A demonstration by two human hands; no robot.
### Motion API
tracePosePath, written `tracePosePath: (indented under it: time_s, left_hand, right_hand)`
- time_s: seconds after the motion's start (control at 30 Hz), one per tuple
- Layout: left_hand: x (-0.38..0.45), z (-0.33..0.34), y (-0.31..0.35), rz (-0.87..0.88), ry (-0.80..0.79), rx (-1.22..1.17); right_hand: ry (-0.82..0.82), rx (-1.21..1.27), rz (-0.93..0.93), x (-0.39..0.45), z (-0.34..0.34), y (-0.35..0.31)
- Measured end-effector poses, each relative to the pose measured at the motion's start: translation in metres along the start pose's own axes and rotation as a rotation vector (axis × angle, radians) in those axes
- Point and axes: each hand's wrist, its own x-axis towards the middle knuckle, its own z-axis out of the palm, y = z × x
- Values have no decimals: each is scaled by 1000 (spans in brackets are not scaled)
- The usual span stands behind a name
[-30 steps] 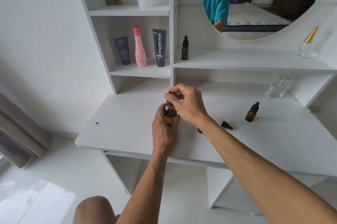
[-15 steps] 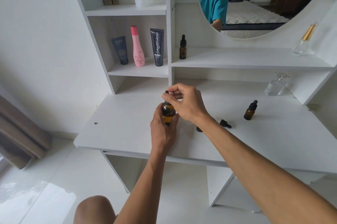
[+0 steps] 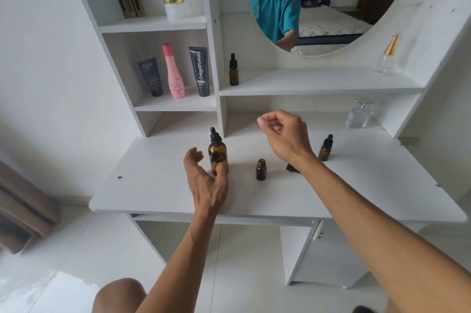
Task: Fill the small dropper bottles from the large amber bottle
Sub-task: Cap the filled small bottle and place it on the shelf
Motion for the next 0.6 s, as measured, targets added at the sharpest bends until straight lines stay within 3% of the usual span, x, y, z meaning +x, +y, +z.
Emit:
tracePosePath:
  time_s: [0.1, 0.17, 0.33, 0.5, 0.6]
  left_hand:
    - [-14, -2, 8, 70, 119, 16]
    - [-25, 2, 16, 119, 111, 30]
    - [-39, 26, 32, 216, -121, 63]
    - [-36, 44, 34, 79, -363, 190]
    - [-34, 48, 32, 56, -396, 240]
  right_hand:
    - [48, -69, 56, -3, -18, 23]
    - [62, -99, 93, -8, -26, 39]
    - [17, -110, 157, -27, -33, 70]
    - [-32, -123, 221, -44, -31, 90]
    - [-38, -161, 215, -51, -26, 98]
